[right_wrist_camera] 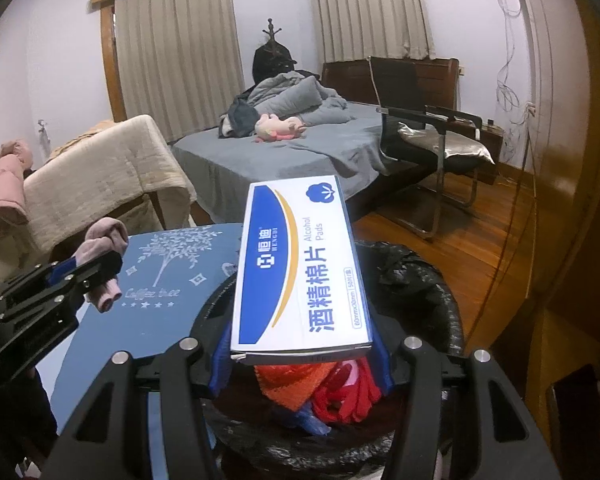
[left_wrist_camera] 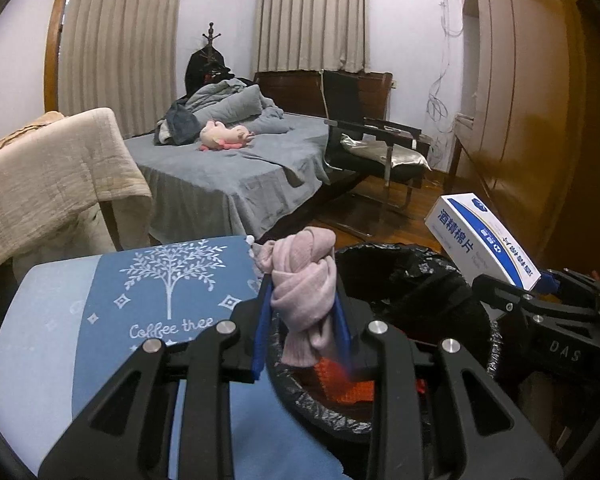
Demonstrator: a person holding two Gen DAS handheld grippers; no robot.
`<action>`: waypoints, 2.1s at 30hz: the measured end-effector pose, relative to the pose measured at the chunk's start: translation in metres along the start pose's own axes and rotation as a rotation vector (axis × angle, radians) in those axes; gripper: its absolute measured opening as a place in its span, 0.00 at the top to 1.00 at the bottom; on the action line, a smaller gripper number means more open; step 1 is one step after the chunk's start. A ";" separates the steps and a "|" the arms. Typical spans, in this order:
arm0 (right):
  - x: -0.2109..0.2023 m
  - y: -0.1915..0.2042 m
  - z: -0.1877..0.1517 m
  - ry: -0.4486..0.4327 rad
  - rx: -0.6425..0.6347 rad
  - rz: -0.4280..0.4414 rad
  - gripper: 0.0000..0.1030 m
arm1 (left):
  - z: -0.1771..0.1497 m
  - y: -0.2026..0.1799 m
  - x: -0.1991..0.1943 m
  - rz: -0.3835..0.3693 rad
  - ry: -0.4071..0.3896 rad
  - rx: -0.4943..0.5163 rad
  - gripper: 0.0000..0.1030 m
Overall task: Collect trash
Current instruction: 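Carry pink sock and alcohol pads box over the bin with both tools, then open both tools to drop sock and box into the bin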
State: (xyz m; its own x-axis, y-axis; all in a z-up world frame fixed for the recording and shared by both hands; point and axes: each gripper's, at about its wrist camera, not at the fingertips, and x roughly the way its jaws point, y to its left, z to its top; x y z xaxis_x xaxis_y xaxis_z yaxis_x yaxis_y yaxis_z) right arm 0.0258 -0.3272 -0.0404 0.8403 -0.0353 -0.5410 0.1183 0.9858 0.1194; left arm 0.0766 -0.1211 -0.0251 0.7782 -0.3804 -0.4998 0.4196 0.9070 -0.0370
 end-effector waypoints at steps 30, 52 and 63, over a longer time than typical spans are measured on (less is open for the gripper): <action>0.046 -0.062 -0.014 0.076 0.061 -0.102 0.47 | -0.002 -0.035 0.099 -0.135 0.106 0.048 0.74; 0.065 -0.076 -0.021 0.109 0.039 -0.127 0.06 | 0.021 -0.020 0.109 -0.152 0.082 0.003 0.17; 0.031 -0.039 -0.005 0.079 0.024 -0.042 0.06 | 0.017 0.012 0.058 -0.045 0.076 -0.008 0.09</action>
State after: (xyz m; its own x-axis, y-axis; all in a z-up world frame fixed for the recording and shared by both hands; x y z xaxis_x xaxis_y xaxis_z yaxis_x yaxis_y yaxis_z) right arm 0.0445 -0.3663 -0.0655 0.7904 -0.0622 -0.6095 0.1656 0.9795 0.1148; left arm 0.1344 -0.1354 -0.0400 0.7207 -0.4063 -0.5617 0.4495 0.8907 -0.0676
